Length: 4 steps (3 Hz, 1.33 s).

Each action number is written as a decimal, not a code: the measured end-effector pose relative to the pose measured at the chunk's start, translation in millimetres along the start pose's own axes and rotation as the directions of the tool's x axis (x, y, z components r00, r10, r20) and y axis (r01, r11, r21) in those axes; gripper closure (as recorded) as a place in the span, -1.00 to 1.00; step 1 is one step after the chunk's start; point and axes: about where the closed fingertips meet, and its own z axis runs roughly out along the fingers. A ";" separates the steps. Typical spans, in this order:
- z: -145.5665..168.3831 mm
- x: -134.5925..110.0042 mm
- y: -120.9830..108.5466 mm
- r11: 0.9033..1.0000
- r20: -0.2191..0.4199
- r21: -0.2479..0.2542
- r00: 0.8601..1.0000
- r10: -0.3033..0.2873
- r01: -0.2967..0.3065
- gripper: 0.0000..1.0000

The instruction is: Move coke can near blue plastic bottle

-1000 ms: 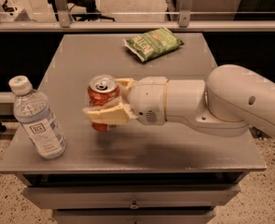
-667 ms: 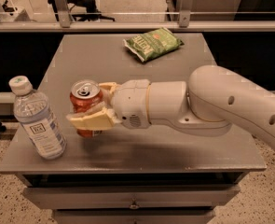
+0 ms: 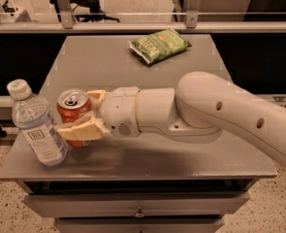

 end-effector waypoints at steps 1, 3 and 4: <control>-0.7 5.5 2.4 1.000 -0.002 -0.011 1.000 0.005 -0.005 0.42; -5.6 14.9 10.3 0.999 0.001 -0.044 1.000 0.015 -0.015 -0.52; -5.0 19.2 13.7 0.998 0.016 -0.056 1.000 0.022 -0.021 -0.94</control>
Offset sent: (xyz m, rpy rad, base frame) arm -0.0088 -0.0123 -0.0169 0.0026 0.0346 0.0318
